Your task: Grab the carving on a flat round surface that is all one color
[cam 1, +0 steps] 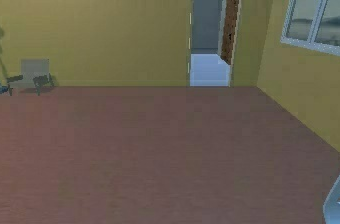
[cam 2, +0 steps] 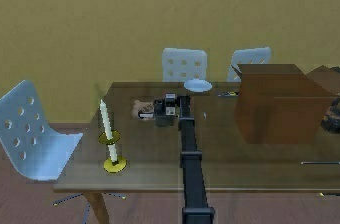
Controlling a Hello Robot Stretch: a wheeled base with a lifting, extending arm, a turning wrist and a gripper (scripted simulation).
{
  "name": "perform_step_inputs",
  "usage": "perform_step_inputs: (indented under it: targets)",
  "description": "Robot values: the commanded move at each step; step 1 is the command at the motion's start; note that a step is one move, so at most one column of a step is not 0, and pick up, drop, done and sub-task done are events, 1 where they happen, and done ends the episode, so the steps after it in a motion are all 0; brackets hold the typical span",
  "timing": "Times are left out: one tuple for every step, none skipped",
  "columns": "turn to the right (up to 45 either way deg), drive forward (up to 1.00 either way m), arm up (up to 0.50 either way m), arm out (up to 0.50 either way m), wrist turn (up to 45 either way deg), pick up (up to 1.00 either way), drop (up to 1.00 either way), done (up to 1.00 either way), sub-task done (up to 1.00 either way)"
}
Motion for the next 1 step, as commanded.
perform_step_inputs:
  targets:
    - [0.0,0.0,0.0,0.0,0.0,0.0,0.0,1.0,0.0]
